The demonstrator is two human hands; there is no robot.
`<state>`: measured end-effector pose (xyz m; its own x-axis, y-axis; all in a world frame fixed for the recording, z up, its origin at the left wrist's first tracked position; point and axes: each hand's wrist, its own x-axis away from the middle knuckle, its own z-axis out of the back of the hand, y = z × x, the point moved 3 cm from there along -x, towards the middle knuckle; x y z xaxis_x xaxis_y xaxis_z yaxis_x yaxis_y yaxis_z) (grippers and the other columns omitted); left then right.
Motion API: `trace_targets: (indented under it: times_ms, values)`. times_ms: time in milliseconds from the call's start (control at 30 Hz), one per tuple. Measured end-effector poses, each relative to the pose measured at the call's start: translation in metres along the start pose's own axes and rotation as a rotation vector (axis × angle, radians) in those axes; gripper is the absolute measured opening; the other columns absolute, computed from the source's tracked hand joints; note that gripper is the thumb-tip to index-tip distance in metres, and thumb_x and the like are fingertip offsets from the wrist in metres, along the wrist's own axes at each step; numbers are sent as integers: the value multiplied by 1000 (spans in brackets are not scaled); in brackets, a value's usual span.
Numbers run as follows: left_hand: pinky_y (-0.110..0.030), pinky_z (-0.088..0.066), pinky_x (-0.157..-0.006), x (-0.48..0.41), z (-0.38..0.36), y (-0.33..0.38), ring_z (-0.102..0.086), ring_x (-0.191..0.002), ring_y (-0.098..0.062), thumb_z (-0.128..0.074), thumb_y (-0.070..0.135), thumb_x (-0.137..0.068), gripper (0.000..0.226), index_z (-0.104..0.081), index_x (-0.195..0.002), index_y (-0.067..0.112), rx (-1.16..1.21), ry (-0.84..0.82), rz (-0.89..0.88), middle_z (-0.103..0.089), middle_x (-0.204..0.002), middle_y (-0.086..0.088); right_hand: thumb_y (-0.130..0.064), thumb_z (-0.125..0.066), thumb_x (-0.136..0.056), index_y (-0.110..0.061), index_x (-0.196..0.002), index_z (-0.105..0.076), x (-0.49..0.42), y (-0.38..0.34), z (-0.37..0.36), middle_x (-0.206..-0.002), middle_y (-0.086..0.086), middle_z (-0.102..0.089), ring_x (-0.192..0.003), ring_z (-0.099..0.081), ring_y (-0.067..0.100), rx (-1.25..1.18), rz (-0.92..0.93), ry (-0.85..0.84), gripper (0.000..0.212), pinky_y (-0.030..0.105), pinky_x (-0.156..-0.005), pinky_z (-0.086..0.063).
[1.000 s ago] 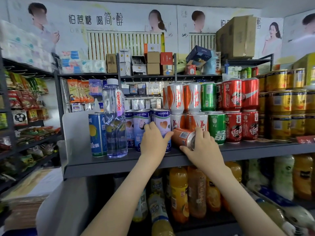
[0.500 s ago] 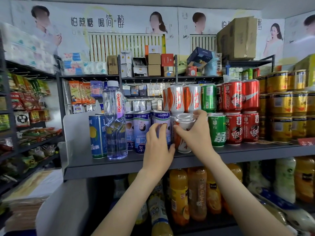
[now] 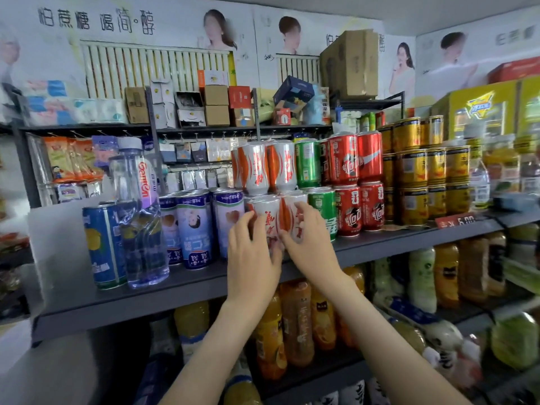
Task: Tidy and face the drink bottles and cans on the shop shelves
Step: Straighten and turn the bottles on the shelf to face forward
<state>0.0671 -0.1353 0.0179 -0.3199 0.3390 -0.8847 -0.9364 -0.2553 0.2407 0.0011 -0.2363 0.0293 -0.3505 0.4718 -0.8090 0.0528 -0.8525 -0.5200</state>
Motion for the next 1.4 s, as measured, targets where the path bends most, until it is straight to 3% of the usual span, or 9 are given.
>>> trace_targets:
  times_ms: [133,333,433,567,733,933,1067,1233,1400]
  values:
    - [-20,-38,-85,-2,-19,41,-54,-107,-14,-55,22,-92,38,-50,-130,17,217,-120,-23,-60,-118,0,-13,-59,-89,-9,-130,-45,9,19,46,-124,0,-50,-114,-42,6,117,24,2,43,4,-93,-25]
    - [-24,-44,-76,-5,-72,128,-58,-89,-9,-58,28,-89,27,-53,-116,24,379,-293,30,-59,-96,11,-15,-59,-90,-12,-119,-52,8,65,147,-106,-5,-50,-103,-52,12,160,-45,77,30,23,-89,-44]
    - [-25,-46,-76,-5,-110,181,-58,-90,-11,-59,29,-90,28,-55,-116,21,438,-337,67,-60,-99,7,-18,-60,-90,-12,-119,-52,6,102,205,-110,-3,-53,-105,-53,13,171,-100,77,31,30,-92,-48]
    - [-26,-47,-78,-6,-170,266,-57,-90,-11,-56,32,-91,28,-55,-115,19,496,-387,99,-59,-98,6,-22,-59,-91,-15,-124,-50,4,166,293,-116,-3,-53,-106,-51,11,233,-165,82,35,23,-87,-42]
    - [-25,-48,-76,-9,-245,348,-58,-87,-8,-55,33,-92,26,-56,-114,20,513,-411,142,-62,-98,8,-19,-59,-91,-11,-122,-51,2,252,391,-103,-2,-49,-101,-52,17,319,-220,109,33,22,-80,-38]
    - [-29,-50,-83,-21,-322,401,-57,-94,-9,-54,34,-92,30,-52,-119,22,438,-444,142,-60,-106,7,-14,-62,-87,-8,-134,-40,-30,354,445,-127,12,-45,-121,-39,27,405,-234,111,52,27,-91,-32]
    - [-35,-47,-94,-38,-373,417,-53,-111,-14,-57,30,-91,39,-46,-128,21,331,-415,63,-54,-124,3,-20,-63,-88,-16,-144,-32,-58,407,453,-138,10,-36,-129,-27,27,440,-150,6,64,37,-104,-27]
    - [-29,-33,-104,-57,-420,431,-34,-130,-18,-61,26,-89,58,-33,-139,16,184,-339,-31,-39,-138,-2,-18,-65,-88,-9,-130,-49,-82,439,455,-126,7,-50,-119,-41,23,524,197,-149,46,40,-100,-41]
    - [-26,-25,-108,-73,-454,447,-25,-133,-18,-64,31,-87,69,-26,-143,15,73,-332,-75,-34,-141,-2,-17,-64,-88,-5,-122,-52,-103,450,461,-113,4,-51,-104,-45,9,395,396,-175,38,17,-88,-38]
